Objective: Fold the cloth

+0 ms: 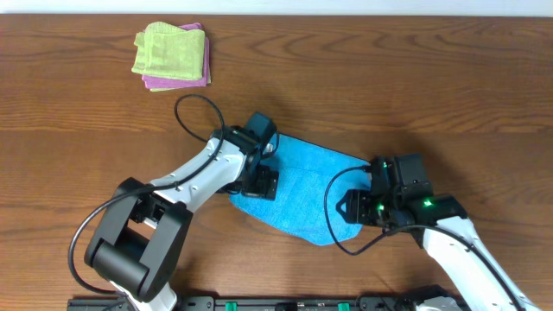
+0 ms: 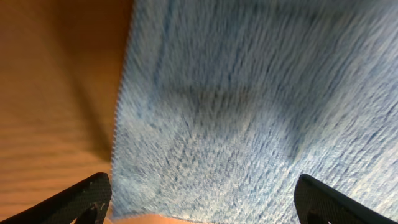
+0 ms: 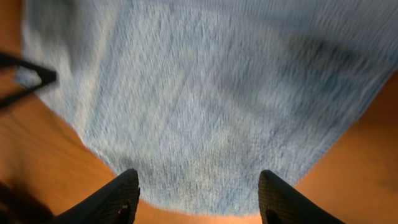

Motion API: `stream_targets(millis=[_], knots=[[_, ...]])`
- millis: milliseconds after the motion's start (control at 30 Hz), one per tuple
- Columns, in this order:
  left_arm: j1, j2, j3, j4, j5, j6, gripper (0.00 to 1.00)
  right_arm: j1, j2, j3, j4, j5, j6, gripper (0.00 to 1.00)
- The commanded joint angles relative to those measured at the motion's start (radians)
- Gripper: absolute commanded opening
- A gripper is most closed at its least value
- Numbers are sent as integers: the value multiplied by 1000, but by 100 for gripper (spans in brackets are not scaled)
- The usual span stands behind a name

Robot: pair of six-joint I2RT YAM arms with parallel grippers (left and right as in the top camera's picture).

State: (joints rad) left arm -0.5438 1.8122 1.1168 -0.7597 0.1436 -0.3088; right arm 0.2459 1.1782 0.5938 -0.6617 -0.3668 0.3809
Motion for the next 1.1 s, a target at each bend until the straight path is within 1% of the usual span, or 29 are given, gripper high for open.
stream_targets(millis=[0, 67, 167, 233, 300, 367, 500, 600, 667, 800, 900, 1067], knots=[[9, 13, 55, -14, -74, 26, 95, 20, -7, 14, -17, -4, 37, 61], [10, 13, 76, -28, -132, 26, 95, 22, -7, 14, -42, -5, 77, 60], [10, 13, 94, -6, -122, 54, 95, 31, -7, 13, -81, 7, 98, 56], [10, 13, 94, 30, -105, 57, 95, 34, -7, 9, -95, 57, 122, 54], [10, 19, 94, 74, -76, 63, 95, 33, -7, -7, -80, 109, 150, 54], [10, 27, 94, 114, -37, 76, 95, 33, -7, -29, -41, 116, 166, 53], [10, 68, 94, 164, 16, 77, 95, 33, -7, -62, 39, 116, 216, 47], [10, 113, 94, 185, 41, 79, 95, 34, -7, -89, 78, 117, 237, 41], [10, 141, 94, 193, 65, 77, 95, 34, -5, -106, 91, 118, 249, 39], [6, 156, 94, 192, 84, 77, 95, 34, -5, -126, 98, 133, 267, 28], [7, 156, 94, 192, 85, 77, 95, 37, -4, -152, 105, 182, 311, 20], [6, 156, 94, 155, 86, 76, 95, 37, 16, -228, 230, 203, 330, 14]])
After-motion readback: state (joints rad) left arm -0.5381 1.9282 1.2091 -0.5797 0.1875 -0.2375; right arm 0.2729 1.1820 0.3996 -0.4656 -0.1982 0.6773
